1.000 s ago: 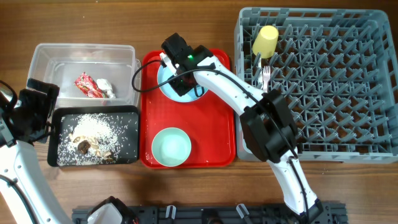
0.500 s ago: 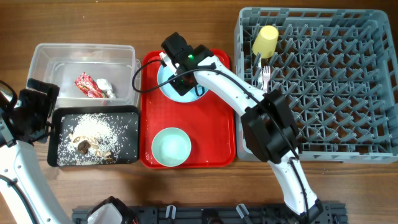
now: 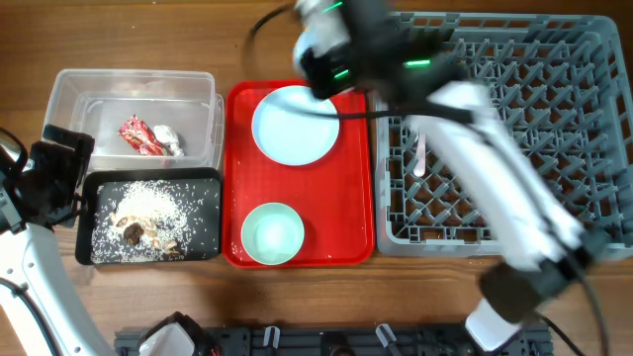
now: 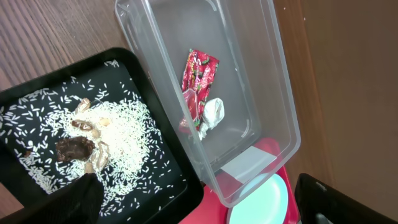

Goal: Sort waste into correct bins and load items into the dishwasher rack
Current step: 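Carry the blue bowl with the right gripper and set it in the rack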

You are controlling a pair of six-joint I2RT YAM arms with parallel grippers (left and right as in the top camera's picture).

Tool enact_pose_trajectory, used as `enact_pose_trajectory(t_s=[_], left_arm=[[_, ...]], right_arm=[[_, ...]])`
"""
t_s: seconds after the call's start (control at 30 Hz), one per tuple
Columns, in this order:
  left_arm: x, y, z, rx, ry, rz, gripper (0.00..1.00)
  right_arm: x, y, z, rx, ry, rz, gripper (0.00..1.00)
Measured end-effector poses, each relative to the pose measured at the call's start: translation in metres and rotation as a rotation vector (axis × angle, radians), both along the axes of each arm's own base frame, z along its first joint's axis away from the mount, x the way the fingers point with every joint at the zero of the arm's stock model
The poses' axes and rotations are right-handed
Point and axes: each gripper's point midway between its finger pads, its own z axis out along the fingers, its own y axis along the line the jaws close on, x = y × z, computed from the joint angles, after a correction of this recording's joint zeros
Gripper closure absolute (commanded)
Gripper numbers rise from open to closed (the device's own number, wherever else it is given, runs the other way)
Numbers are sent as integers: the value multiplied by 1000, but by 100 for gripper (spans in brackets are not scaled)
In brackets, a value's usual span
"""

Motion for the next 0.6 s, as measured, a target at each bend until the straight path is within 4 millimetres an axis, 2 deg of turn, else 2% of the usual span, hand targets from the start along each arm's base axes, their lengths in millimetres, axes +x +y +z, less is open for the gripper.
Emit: enact_pose_trajectory(t_s=[0.03,0.1,0.23,0.27,0.33,0.43,0.47,0.6], left_arm=[[0,0,0,0,0,0,0],[0,0,0,0,0,0,0],[0,0,0,0,0,0,0],[0,0,0,0,0,0,0],[0,0,0,0,0,0,0],[0,0,0,-1,1,0,0],[0,0,0,-1,1,0,0],[0,0,0,-1,1,0,0]], right_arm=[[-4,-21,23,75,6,-8,96],[-7,-55,39,171,63,-20,96],[-18,-107,36,392,276,15,96],[-22,-115,36,434,308,28,96],[-35,-141,34,568,391,56,96],[-51,-158,34,662,404,103,96],[-58,-165,29,725,461,85,96],[-64,-174,-2,791,472,96,96]])
